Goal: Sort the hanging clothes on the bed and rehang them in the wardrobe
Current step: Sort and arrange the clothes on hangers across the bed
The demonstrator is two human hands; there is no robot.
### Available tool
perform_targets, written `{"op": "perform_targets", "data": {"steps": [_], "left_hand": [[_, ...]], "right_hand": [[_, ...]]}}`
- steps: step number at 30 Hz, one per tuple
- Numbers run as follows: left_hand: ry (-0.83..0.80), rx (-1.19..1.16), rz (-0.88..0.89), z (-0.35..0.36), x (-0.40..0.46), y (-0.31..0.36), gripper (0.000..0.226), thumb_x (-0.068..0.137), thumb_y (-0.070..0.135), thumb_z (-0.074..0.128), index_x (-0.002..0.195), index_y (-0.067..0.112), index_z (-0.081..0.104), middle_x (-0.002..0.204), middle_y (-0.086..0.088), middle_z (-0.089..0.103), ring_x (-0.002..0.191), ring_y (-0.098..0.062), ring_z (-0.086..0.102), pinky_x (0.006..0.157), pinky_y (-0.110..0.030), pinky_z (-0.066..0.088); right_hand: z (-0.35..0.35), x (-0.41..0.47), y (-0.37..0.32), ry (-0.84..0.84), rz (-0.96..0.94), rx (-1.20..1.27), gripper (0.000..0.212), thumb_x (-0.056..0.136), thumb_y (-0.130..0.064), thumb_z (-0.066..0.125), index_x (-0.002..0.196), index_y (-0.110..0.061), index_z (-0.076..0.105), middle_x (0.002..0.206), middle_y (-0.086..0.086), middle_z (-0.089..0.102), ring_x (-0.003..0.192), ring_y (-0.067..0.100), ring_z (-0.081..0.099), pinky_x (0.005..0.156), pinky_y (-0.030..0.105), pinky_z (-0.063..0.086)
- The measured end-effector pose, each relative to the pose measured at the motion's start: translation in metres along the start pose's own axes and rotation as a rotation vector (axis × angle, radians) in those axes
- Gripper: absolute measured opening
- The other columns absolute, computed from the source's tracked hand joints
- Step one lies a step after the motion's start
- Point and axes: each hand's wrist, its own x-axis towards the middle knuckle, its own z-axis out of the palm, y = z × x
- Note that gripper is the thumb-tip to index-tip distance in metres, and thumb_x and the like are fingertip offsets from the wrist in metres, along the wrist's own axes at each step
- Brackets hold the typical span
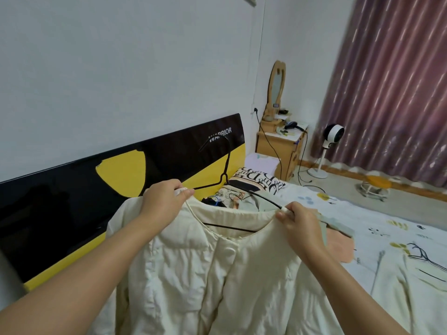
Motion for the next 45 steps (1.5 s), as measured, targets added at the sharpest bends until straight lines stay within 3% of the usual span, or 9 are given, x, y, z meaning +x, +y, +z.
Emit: {"op": "perform_targets", "data": {"steps": [7,11,26,30,33,37,42,45], "left_hand": [[-0.042,0.065,-0.074,0.067,0.061,-0.022,0.035,0.088,0.038,0.058,0.076,0.006,0.060,0.072,-0.008,0.061,0.077,-0.028,0.057,0.069,-0.036,0.039],[-0.078,0.065,-0.098,0.093,0.084,-0.032,0.029,0.088,0.037,0.059,0.069,0.015,0.055,0.069,-0.001,0.057,0.079,-0.027,0.057,0.075,-0.036,0.039],[0.030,-0.019,-0.099,0.177,0.212,-0.102,0.024,0.084,0.030,0.066,0.078,0.007,0.066,0.075,-0.009,0.067,0.078,-0.030,0.058,0.080,-0.038,0.043],[-0.069,0.028,-0.104,0.215,0.245,-0.139,0.025,0.084,0.032,0.065,0.074,0.009,0.062,0.076,-0.011,0.066,0.078,-0.032,0.056,0.075,-0.035,0.037],[-0.142,0.102,-0.108,0.249,0.254,-0.171,0.026,0.086,0.034,0.064,0.078,0.009,0.063,0.081,-0.014,0.068,0.080,-0.033,0.057,0.075,-0.033,0.034],[-0.203,0.193,-0.139,0.288,0.260,-0.210,0.031,0.087,0.036,0.062,0.089,0.005,0.064,0.083,-0.016,0.069,0.080,-0.033,0.057,0.075,-0.033,0.031],[-0.443,0.277,-0.171,0.336,0.271,-0.241,0.040,0.092,0.040,0.052,0.114,0.007,0.058,0.113,-0.013,0.065,0.108,-0.032,0.055,0.090,-0.035,0.034],[-0.507,0.246,-0.188,0.358,0.279,-0.248,0.034,0.098,0.031,0.043,0.118,0.006,0.056,0.120,-0.014,0.061,0.114,-0.033,0.052,0.093,-0.037,0.035]], "right_hand": [[0.056,0.073,0.040,-0.125,0.086,0.032,0.017,0.090,-0.017,0.058,0.077,-0.016,0.048,0.078,0.000,0.052,0.078,0.020,0.047,0.061,0.029,0.027],[0.081,0.096,0.056,-0.155,0.130,0.033,0.009,0.091,-0.019,0.057,0.086,-0.013,0.052,0.083,0.002,0.054,0.079,0.019,0.047,0.064,0.027,0.029],[0.194,0.209,0.067,-0.084,0.143,-0.067,0.014,0.093,-0.020,0.049,0.084,-0.011,0.053,0.085,0.005,0.056,0.086,0.025,0.052,0.069,0.033,0.035],[0.253,0.230,0.083,-0.172,0.151,-0.258,0.021,0.094,-0.016,0.039,0.106,-0.006,0.054,0.107,0.011,0.057,0.104,0.031,0.049,0.081,0.039,0.038],[0.294,0.229,0.104,-0.342,0.214,-0.319,0.037,0.093,-0.011,0.040,0.130,-0.010,0.041,0.129,0.010,0.048,0.120,0.029,0.041,0.093,0.035,0.036],[0.342,0.216,0.132,-0.468,0.298,-0.355,0.050,0.093,-0.013,0.040,0.141,-0.011,0.028,0.141,0.009,0.037,0.129,0.027,0.036,0.103,0.034,0.034],[0.398,0.190,0.146,-0.596,0.365,-0.255,0.061,0.097,-0.023,0.040,0.149,-0.021,0.007,0.152,0.007,0.018,0.136,0.026,0.026,0.107,0.035,0.031],[0.419,0.190,0.155,-0.600,0.385,-0.242,0.062,0.098,-0.027,0.038,0.149,-0.025,0.004,0.152,0.007,0.016,0.136,0.027,0.025,0.109,0.037,0.030]]}}
